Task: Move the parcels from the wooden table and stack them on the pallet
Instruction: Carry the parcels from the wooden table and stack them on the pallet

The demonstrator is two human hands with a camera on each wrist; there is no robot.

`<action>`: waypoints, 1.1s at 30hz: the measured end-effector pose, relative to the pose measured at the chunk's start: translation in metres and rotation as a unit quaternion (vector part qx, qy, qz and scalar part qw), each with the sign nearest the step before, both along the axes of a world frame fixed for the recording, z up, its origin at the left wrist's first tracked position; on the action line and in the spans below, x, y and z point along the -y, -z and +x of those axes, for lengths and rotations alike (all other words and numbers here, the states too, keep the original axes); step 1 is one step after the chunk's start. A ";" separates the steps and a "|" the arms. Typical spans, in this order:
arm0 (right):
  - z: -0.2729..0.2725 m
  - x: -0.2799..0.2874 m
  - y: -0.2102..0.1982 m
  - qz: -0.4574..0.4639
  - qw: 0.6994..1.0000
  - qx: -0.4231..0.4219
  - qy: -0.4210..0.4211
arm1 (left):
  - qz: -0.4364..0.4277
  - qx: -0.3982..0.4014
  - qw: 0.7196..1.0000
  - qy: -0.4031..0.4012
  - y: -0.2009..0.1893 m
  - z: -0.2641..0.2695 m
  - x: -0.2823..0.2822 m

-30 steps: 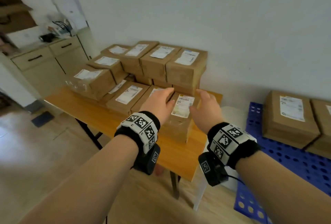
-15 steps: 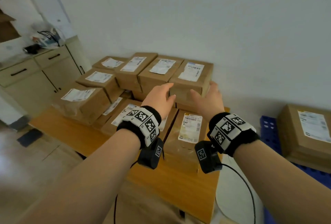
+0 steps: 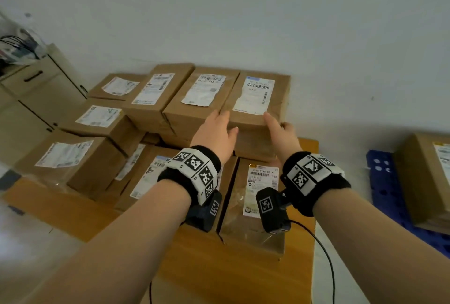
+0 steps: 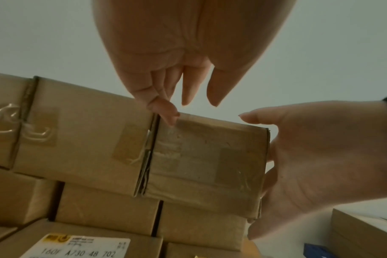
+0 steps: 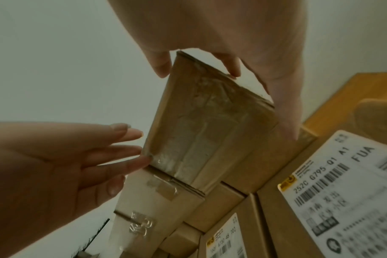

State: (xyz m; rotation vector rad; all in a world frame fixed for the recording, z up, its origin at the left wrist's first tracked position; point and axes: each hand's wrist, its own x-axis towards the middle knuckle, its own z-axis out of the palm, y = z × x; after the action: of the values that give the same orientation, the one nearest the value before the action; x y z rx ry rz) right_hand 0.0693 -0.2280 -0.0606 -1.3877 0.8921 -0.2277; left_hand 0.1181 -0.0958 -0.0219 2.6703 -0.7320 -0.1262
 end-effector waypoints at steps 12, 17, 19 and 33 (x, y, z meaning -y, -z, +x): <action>-0.045 -0.010 -0.010 0.027 0.997 0.021 0.068 | -0.045 0.003 0.998 0.036 -0.007 -0.025 -0.015; -0.096 -0.032 -0.025 0.032 0.995 0.044 0.086 | -0.030 0.012 0.999 0.026 -0.016 -0.057 -0.036; -0.120 -0.043 -0.034 0.031 0.994 0.053 0.092 | -0.052 -0.022 0.998 0.024 -0.018 -0.076 -0.045; -0.284 -0.090 -0.053 -0.006 0.986 0.067 0.155 | -0.194 -0.140 0.966 0.102 -0.021 -0.214 -0.064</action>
State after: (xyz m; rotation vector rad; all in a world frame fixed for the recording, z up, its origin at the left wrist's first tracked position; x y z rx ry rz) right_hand -0.2150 -0.1378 -0.0076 -1.2235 0.9924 -0.5579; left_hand -0.0963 -0.0316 -0.0005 2.1476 -0.8373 -0.3663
